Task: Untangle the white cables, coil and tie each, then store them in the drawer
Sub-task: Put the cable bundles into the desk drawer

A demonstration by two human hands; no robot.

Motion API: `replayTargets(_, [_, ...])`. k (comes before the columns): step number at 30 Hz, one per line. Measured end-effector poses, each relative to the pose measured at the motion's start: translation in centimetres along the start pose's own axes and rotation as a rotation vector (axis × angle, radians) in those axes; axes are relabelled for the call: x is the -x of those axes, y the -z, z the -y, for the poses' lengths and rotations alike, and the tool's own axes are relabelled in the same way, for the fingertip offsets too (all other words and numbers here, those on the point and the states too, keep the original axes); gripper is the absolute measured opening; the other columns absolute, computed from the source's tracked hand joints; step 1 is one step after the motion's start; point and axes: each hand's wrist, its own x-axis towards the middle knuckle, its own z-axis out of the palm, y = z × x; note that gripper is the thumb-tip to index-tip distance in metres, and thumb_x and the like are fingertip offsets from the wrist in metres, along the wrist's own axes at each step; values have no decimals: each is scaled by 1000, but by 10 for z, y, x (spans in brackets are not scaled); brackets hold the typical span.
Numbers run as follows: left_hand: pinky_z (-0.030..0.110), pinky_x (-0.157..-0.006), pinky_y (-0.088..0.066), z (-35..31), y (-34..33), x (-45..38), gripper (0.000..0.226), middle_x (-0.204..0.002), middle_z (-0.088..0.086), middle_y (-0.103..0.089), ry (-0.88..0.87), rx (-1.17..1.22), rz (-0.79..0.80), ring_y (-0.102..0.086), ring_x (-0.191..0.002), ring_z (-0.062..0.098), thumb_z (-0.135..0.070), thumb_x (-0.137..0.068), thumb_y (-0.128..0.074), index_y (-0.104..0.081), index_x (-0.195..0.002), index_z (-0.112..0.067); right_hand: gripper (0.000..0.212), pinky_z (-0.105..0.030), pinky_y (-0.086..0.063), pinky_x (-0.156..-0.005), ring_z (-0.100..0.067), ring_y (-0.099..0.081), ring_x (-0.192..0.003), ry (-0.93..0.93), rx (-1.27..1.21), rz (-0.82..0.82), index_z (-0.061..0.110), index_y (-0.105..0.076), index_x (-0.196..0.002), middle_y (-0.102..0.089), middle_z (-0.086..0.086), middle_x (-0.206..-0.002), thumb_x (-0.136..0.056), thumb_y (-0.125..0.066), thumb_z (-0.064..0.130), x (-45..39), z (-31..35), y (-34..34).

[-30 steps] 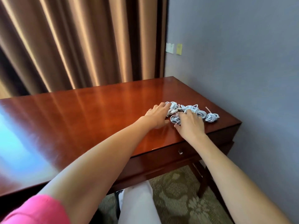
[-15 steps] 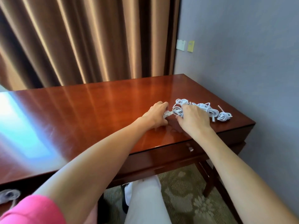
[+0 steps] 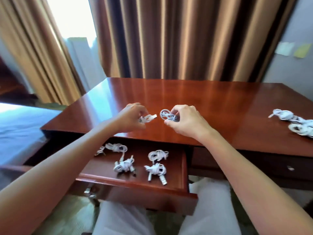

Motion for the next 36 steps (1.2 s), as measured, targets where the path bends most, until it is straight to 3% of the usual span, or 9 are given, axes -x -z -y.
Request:
replayTargets(2, [32,-73,-50,31,12,34,36,-80,-1,-60,58,-4,10,-59,-73,18,-33,-63,-70,-74,-92,-12,32,-44,-57,-87,-26,-70,-93,47,-31,75,27,-68,-102,-73,-1,-99,-81,-75,49,-4,23,-21])
replayTargets(5, [27,-71,-44,72,23,84,28,-80,-2,-58,160,-45,36,-56,-71,16,-12,-70,-77,-74,-98,-12,32,-43,-56,-89,-29,-69,-98,131,-6,185,26,-67,-103,-72,-4,-104,-82,-75,48,-8,59,-57])
replayTargets(9, [25,-68,-42,108,18,128,46,-83,4,-63,258,-62,108,-61,-76,23,-31,-59,-70,-74,-100,-10,35,-36,-53,-90,-28,-66,-103,241,36,322,23,-68,-110,-69,-6,-109,-83,-75,44,-10,98,-98])
replayTargets(13, [20,-72,-37,141,8,150,37,-91,2,-60,336,-105,175,-53,-82,16,-19,-70,-80,-72,-104,-9,35,-33,-50,-86,-28,-63,-104,317,89,452,21,-66,-110,-64,-6,-114,-85,-75,43,-7,132,-135])
replayTargets(20, [21,-73,-42,172,-1,157,30,-93,-4,-59,417,-115,294,-54,-88,16,-15,-73,-73,-67,-102,-15,33,-34,-50,-81,-25,-60,-107,352,163,559,21,-68,-107,-63,-4,-114,-80,-79,36,-5,155,-180])
replayTargets(28, [25,-76,-48,184,8,152,29,-88,-10,-56,301,-59,445,-57,-86,14,-3,-75,-70,-71,-97,-23,36,-35,-51,-84,-25,-62,-107,372,209,584,18,-67,-107,-66,-3,-112,-84,-74,45,-4,155,-198])
replayTargets(31, [15,-74,-47,179,14,146,35,-92,-8,-63,275,-16,485,-60,-88,12,1,-76,-69,-75,-99,-24,43,-38,-54,-89,-21,-62,-104,367,193,622,17,-67,-110,-66,-1,-111,-84,-74,52,-10,151,-186])
replayTargets(34, [21,-83,-50,176,16,135,36,-102,-1,-65,245,-10,334,-65,-95,16,2,-83,-62,-76,-108,-21,46,-39,-52,-96,-23,-60,-112,322,137,556,19,-64,-120,-64,-2,-120,-89,-70,52,-16,143,-176])
replayTargets(36, [26,-99,-45,178,7,130,37,-121,6,-63,215,-54,250,-61,-114,23,-5,-92,-61,-68,-126,-16,44,-39,-47,-101,-28,-55,-123,323,189,480,16,-59,-130,-59,-7,-131,-96,-64,43,-15,136,-175])
